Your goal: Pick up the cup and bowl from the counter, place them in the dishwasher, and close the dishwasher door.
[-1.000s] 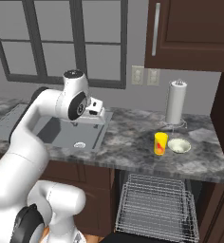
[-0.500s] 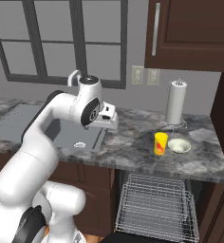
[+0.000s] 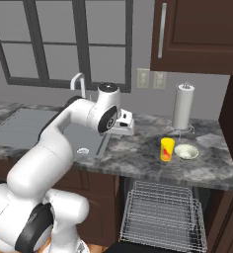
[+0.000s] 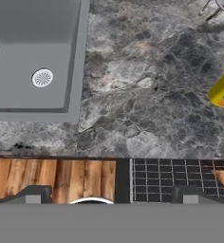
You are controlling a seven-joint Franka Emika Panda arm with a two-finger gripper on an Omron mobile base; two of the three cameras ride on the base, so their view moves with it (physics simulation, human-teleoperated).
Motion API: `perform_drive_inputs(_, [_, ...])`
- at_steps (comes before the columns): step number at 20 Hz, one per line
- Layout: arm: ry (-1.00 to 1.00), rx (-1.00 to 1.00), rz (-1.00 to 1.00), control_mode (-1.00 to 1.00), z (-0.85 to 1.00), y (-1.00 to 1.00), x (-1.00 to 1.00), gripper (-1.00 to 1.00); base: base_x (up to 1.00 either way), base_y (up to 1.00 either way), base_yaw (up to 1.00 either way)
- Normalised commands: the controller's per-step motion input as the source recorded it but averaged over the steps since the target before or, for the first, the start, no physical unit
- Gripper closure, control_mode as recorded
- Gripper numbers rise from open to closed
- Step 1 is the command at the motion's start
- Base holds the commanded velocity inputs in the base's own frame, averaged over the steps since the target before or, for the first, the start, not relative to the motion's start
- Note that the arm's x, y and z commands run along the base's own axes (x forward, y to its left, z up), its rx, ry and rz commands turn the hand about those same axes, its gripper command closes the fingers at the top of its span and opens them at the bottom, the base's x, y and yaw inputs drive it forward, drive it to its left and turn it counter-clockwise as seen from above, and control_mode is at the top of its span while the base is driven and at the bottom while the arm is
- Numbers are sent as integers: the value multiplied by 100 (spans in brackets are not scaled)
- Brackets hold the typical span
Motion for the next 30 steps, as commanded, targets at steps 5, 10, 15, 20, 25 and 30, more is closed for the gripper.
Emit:
perform_drive_inputs(5, [1, 0, 0, -100, -20, -30, 22, -100, 0, 0, 0])
perform_drive_inputs(10, [1, 0, 0, -100, -18, -34, 28, -100, 0, 0, 0])
perform_drive_inputs(15, [0, 0, 0, -100, -14, -41, 27, -100, 0, 0, 0])
perform_drive_inputs(20, [0, 0, 0, -100, -10, -43, 25, -100, 0, 0, 0])
perform_drive_inputs(25, [0, 0, 0, -100, -13, -43, 26, -100, 0, 0, 0])
perform_drive_inputs(30, [0, 0, 0, -100, -18, -39, 24, -100, 0, 0, 0])
